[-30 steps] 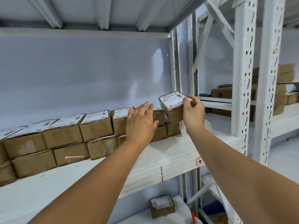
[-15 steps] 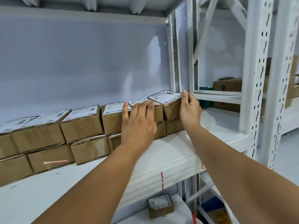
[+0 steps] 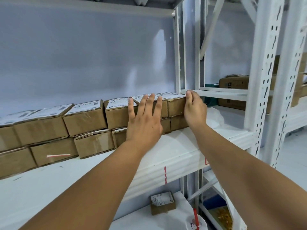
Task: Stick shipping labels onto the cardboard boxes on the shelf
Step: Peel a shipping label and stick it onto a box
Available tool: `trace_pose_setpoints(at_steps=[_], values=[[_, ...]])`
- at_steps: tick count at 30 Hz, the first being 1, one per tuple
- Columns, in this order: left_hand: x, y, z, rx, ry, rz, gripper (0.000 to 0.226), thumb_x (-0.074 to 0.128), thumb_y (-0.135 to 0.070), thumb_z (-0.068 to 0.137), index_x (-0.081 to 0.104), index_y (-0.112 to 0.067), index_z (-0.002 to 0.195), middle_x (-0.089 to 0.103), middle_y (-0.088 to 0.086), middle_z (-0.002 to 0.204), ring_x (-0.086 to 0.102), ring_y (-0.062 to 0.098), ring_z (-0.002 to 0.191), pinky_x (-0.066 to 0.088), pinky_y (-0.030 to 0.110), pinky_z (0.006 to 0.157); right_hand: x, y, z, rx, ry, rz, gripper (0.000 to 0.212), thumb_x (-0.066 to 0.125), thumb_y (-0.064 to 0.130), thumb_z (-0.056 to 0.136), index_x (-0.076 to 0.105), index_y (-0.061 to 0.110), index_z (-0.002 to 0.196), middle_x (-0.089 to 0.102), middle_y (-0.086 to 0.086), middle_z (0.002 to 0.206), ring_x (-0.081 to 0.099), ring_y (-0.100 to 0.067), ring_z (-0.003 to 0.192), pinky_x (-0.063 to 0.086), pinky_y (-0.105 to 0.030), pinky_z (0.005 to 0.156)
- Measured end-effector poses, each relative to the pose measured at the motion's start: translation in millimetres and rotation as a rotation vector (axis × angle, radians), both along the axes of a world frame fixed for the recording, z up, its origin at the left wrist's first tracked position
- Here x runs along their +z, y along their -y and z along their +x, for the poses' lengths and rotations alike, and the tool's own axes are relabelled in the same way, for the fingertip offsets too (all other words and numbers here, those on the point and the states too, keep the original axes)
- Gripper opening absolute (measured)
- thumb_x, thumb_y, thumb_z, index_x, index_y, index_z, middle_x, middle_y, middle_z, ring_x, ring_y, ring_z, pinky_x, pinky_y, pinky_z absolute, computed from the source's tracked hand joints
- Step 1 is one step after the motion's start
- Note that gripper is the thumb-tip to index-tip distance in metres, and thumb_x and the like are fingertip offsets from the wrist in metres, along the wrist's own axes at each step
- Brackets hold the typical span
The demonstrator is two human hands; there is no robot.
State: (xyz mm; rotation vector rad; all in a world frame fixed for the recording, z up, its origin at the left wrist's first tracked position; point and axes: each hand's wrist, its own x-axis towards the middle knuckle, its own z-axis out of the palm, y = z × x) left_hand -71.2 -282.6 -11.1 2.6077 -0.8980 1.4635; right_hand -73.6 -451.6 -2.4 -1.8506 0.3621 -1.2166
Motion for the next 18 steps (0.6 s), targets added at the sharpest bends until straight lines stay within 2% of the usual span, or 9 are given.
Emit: trace_pose_setpoints(at_steps=[2, 5, 7, 11, 18], values=[[-0.1, 0.0, -2.5, -0.018, 0.012, 0.022, 0.071, 0.051, -0.025, 0.084, 0.021, -0.018, 0.149, 0.026, 0.008, 0.153, 0.019, 0.024, 0.143, -0.004, 0.053, 0.112, 0.2, 0.6, -0.1, -0.027, 0.028, -0.010, 0.037, 0.035, 0.036, 0.102, 0.055, 0.014, 0.125, 0.062, -0.004, 0.118, 0.052, -0.022, 0.112, 0.033, -0.024, 0.082], [-0.3, -0.1, -4.8, -0.032, -0.057, 0.094, 0.070, 0.044, -0.024, 0.089, 0.009, -0.027, 0.150, 0.006, 0.006, 0.157, 0.000, 0.022, 0.145, -0.013, 0.051, 0.111, -0.5, 1.1, -2.5, -0.088, 0.043, -0.035, 0.028, 0.044, 0.034, 0.099, 0.058, 0.017, 0.116, 0.058, -0.003, 0.115, 0.051, -0.018, 0.109, 0.039, -0.027, 0.089], [0.4, -0.9, -5.6, -0.023, -0.064, 0.124, 0.067, 0.043, -0.025, 0.091, 0.010, -0.030, 0.149, -0.001, 0.006, 0.157, -0.005, 0.023, 0.145, -0.014, 0.052, 0.111, -1.5, 0.9, -4.1, -0.084, 0.034, -0.047, 0.025, 0.047, 0.033, 0.098, 0.060, 0.019, 0.114, 0.058, -0.002, 0.115, 0.052, -0.017, 0.108, 0.042, -0.031, 0.093], [-1.0, -1.8, -5.6, -0.015, -0.083, 0.138, 0.064, 0.044, -0.025, 0.091, 0.015, -0.031, 0.148, -0.005, 0.007, 0.157, -0.007, 0.024, 0.145, -0.015, 0.052, 0.110, -2.4, -0.4, -4.5, -0.050, 0.011, -0.078, 0.029, 0.045, 0.031, 0.099, 0.063, 0.020, 0.119, 0.062, -0.003, 0.118, 0.054, -0.020, 0.111, 0.043, -0.035, 0.097], [-1.8, -2.7, -6.3, 0.000, -0.079, 0.142, 0.065, 0.044, -0.024, 0.091, 0.014, -0.031, 0.148, -0.009, 0.008, 0.157, -0.008, 0.025, 0.145, -0.014, 0.052, 0.111, -1.6, -4.0, -7.3, -0.016, -0.031, -0.047, 0.036, 0.043, 0.033, 0.099, 0.054, 0.021, 0.132, 0.060, -0.003, 0.128, 0.052, -0.021, 0.119, 0.040, -0.032, 0.102]])
